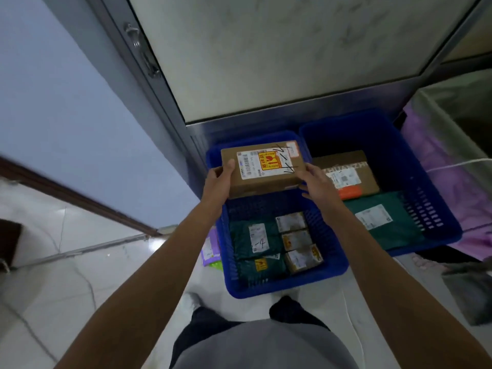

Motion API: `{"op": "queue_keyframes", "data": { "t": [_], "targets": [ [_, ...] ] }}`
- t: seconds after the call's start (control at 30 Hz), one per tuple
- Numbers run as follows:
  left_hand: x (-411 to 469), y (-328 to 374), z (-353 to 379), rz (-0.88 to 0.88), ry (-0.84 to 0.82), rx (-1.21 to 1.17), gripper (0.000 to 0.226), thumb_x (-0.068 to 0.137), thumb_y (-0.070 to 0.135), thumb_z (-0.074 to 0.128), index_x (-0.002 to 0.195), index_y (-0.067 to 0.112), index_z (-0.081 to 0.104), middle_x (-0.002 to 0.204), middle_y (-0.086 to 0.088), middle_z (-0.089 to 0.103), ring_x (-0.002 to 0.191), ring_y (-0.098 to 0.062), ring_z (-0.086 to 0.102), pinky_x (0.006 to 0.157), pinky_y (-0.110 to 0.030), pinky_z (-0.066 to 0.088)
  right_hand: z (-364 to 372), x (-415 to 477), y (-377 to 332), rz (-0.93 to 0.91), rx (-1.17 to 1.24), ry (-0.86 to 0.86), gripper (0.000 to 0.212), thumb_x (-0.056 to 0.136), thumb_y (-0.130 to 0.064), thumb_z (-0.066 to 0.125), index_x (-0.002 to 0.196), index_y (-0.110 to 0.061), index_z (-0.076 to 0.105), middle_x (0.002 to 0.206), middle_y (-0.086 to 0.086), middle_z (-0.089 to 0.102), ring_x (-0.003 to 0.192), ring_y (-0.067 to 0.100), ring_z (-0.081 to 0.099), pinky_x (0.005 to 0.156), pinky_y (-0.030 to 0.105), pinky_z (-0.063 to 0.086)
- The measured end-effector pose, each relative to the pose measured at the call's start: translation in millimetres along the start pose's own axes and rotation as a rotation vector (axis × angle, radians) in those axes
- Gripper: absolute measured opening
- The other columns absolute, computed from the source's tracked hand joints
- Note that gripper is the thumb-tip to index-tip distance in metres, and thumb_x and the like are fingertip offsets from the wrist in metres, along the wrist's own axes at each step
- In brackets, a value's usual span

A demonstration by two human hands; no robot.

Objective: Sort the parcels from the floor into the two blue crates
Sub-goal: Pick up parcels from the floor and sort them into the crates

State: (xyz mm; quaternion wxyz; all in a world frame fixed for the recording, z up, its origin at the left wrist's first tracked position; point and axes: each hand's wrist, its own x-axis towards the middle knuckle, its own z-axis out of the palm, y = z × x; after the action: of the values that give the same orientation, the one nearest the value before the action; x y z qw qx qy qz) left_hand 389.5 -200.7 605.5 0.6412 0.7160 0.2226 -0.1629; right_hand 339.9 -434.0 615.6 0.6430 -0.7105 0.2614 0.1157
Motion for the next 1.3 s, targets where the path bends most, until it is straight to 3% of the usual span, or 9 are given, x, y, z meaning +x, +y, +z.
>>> {"op": "queue_keyframes", "data": {
  "t": [0.13,0.27,0.43,0.57,0.63,0.83,1.03,1.2,1.3],
  "targets": [
    [-9,-23,12,-0.012,0.001,0.170,0.049,0.100,0.049,0.051,0.138,0.019,0.054,0.126,0.002,0.064,0.101,-0.011,0.062,0.076,-0.021,0.049,-14,18,14,0.011,-0.088,-0.045,0.036,0.103,-0.033,0.055,0.137,-0.026,0.046,0.133,-0.002,0.053,0.117,0.017,0.055,0.096,0.036,0.046],
    [-11,-49,16,-0.054,0.016,0.366,0.053,0.096,0.055,0.051,0.135,0.020,0.058,0.128,0.000,0.065,0.109,-0.019,0.064,0.096,-0.036,0.053,-17,20,36,0.058,-0.200,-0.076,0.036,0.102,-0.037,0.056,0.131,-0.018,0.046,0.114,-0.005,0.055,0.101,0.013,0.056,0.089,0.036,0.047],
    [-12,-70,23,-0.044,0.057,0.585,0.045,0.101,0.044,0.048,0.130,0.009,0.055,0.124,-0.011,0.063,0.111,-0.029,0.061,0.095,-0.043,0.052,-12,14,64,0.157,-0.311,-0.082,0.030,0.102,-0.038,0.054,0.121,-0.017,0.043,0.109,0.001,0.058,0.084,0.009,0.054,0.094,0.045,0.050],
    [-12,-91,16,0.008,0.017,0.723,0.045,0.098,0.038,0.054,0.133,0.009,0.051,0.125,-0.014,0.061,0.106,-0.033,0.062,0.087,-0.042,0.054,-4,2,85,0.148,-0.347,-0.066,0.061,0.102,-0.040,0.053,0.154,-0.020,0.029,0.139,-0.001,0.051,0.116,0.020,0.055,0.099,0.043,0.046],
    [-12,-106,13,0.025,-0.010,0.782,0.049,0.095,0.034,0.056,0.136,0.010,0.046,0.127,-0.014,0.058,0.103,-0.034,0.063,0.085,-0.044,0.055,3,-6,95,0.150,-0.390,-0.059,0.064,0.102,-0.041,0.052,0.157,-0.025,0.024,0.147,0.001,0.048,0.124,0.023,0.053,0.103,0.044,0.045],
    [-13,-148,3,-0.027,-0.113,0.881,0.053,0.091,0.028,0.061,0.133,0.005,0.040,0.124,-0.018,0.060,0.105,-0.036,0.064,0.087,-0.048,0.056,19,-13,131,0.157,-0.446,-0.028,0.048,0.104,-0.037,0.049,0.150,-0.025,0.040,0.123,-0.006,0.054,0.105,0.015,0.054,0.086,0.033,0.044],
    [-13,-200,6,0.050,-0.204,1.070,0.086,0.092,0.034,0.057,0.153,0.031,-0.003,0.111,-0.019,0.063,0.091,-0.041,0.067,0.077,-0.051,0.059,28,8,185,0.287,-0.528,-0.090,0.049,0.094,-0.053,0.052,0.139,-0.033,0.050,0.124,-0.007,0.060,0.115,0.021,0.058,0.093,0.037,0.046],
    [0,-243,18,-0.007,-0.257,1.159,0.083,0.092,0.025,0.061,0.154,0.020,0.006,0.125,-0.021,0.055,0.103,-0.041,0.062,0.079,-0.049,0.056,32,34,225,0.352,-0.532,-0.237,0.031,0.098,-0.031,0.055,0.129,-0.022,0.057,0.116,0.001,0.063,0.105,0.020,0.061,0.087,0.034,0.048],
    [6,-272,24,-0.120,-0.259,1.153,0.081,0.093,0.023,0.060,0.155,0.018,0.009,0.137,-0.020,0.049,0.115,-0.040,0.058,0.088,-0.049,0.054,33,47,260,0.398,-0.617,-0.346,0.042,0.086,-0.044,0.059,0.122,-0.021,0.060,0.112,0.001,0.068,0.099,0.020,0.065,0.093,0.041,0.052]
  ]
}}
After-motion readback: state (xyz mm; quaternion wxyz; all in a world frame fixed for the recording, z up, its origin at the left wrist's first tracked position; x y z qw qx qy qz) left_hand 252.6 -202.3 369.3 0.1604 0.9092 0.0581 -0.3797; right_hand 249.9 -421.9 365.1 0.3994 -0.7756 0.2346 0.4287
